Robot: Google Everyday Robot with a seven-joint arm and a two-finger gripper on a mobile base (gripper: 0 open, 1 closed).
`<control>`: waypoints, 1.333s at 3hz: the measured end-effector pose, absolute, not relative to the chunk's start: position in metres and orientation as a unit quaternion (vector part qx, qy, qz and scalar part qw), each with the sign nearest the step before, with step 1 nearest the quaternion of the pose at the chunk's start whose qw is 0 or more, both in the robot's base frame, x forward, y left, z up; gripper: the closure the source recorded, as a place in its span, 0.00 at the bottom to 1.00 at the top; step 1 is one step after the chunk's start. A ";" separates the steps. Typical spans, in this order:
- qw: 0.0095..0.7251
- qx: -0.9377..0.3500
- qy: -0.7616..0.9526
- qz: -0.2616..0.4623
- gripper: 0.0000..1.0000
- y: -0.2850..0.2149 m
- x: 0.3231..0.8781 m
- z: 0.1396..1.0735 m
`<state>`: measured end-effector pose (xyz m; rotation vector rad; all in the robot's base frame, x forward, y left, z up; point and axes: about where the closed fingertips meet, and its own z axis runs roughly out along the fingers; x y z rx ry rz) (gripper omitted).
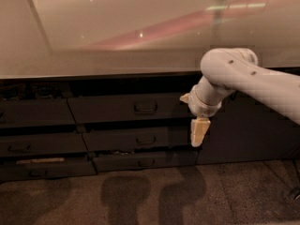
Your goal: Open top drawer
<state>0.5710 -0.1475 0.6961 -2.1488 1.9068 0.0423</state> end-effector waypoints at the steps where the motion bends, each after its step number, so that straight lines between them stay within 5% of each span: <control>1: 0.174 -0.749 0.639 -0.012 0.00 -0.148 0.565 0.700; 4: 0.217 -0.737 0.639 -0.039 0.00 -0.168 0.582 0.701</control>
Offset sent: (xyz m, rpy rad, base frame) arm -0.0203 -0.0051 0.0069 0.0636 -0.3049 0.0945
